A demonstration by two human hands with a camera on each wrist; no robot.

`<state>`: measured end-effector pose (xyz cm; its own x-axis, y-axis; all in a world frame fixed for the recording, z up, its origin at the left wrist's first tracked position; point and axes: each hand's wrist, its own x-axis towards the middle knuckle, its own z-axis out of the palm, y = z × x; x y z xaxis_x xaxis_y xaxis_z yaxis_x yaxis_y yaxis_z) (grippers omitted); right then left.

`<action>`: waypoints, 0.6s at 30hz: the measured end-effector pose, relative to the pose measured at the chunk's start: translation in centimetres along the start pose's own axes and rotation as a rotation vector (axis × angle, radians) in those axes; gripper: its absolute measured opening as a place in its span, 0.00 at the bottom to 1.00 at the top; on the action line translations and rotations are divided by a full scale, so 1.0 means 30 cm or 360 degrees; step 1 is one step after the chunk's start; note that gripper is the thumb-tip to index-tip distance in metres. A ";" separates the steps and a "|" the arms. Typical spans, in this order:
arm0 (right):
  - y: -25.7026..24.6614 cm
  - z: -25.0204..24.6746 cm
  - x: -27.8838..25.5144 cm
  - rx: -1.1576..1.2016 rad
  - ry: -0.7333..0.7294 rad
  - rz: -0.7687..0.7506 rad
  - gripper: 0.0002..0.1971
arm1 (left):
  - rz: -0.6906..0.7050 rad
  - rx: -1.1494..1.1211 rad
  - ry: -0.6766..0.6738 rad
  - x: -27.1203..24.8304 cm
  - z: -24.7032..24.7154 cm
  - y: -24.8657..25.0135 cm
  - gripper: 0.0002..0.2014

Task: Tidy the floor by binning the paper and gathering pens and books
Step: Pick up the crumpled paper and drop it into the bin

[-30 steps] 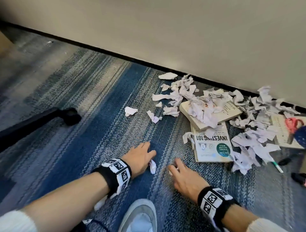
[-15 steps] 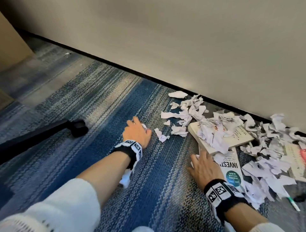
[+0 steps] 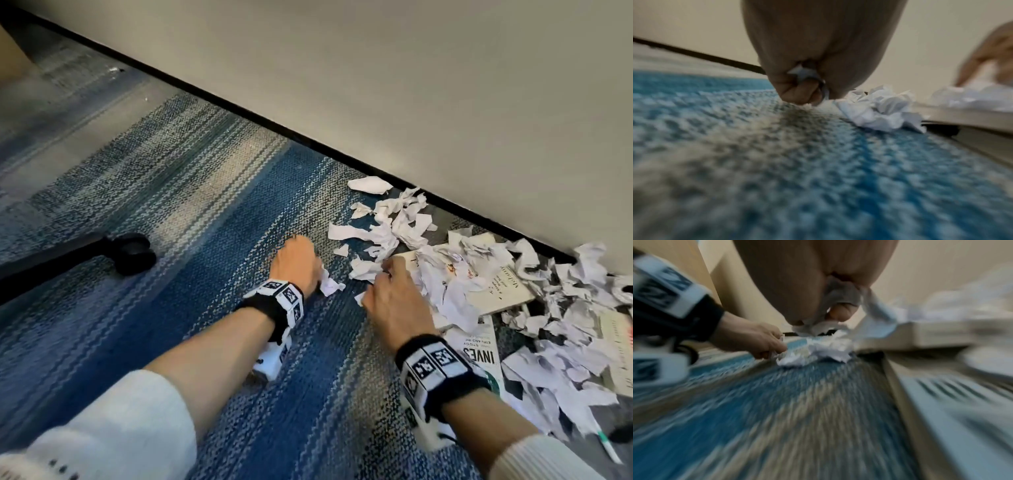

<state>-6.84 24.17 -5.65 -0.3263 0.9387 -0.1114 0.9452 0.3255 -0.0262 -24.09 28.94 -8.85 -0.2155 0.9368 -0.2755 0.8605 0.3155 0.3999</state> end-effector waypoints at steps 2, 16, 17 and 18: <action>-0.021 -0.011 0.087 0.0116 0.0147 0.0038 0.10 | 0.0081 0.0038 0.0199 -0.056 0.044 0.029 0.05; -0.014 0.134 0.117 -0.0073 -0.0187 0.0013 0.11 | 0.0496 0.0358 0.0076 -0.119 0.177 0.084 0.18; -0.005 0.121 0.109 0.0033 -0.0121 0.0039 0.12 | 0.0470 0.0330 0.0057 -0.109 0.171 0.094 0.19; 0.002 0.093 0.092 0.0164 -0.0059 0.0085 0.15 | 0.0462 0.0298 0.0052 -0.100 0.169 0.102 0.18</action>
<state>-7.65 26.45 -8.72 -0.2766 0.9489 -0.1519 0.9580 0.2599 -0.1209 -18.46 26.32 -11.24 0.0386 0.9887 -0.1447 0.9573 0.0049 0.2890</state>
